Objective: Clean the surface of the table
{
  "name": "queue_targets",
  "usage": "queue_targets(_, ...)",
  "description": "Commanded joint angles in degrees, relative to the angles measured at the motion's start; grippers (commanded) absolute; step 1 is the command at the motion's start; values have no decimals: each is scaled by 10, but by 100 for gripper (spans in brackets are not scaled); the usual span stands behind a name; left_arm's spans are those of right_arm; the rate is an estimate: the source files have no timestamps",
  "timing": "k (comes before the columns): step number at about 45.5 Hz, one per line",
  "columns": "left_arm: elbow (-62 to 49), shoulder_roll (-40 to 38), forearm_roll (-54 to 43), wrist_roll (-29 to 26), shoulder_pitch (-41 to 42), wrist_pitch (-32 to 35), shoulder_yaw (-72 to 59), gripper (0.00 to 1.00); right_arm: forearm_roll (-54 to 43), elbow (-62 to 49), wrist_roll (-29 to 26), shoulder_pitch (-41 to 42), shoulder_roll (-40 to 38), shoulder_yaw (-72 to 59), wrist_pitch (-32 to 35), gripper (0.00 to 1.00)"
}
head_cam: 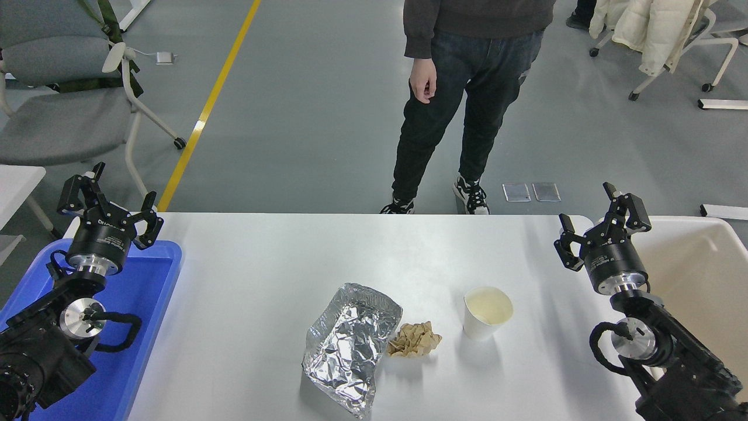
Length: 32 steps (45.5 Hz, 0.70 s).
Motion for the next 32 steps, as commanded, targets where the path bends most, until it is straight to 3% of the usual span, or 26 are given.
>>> queue_targets(1, 0, 0, 0, 0, 0, 0, 0, 100, 0, -2, 0, 1, -1, -1, 0, 100)
queue_targets(32, 0, 0, 0, 0, 0, 1, 0, 100, 0, -2, 0, -1, 0, -1, 0, 100)
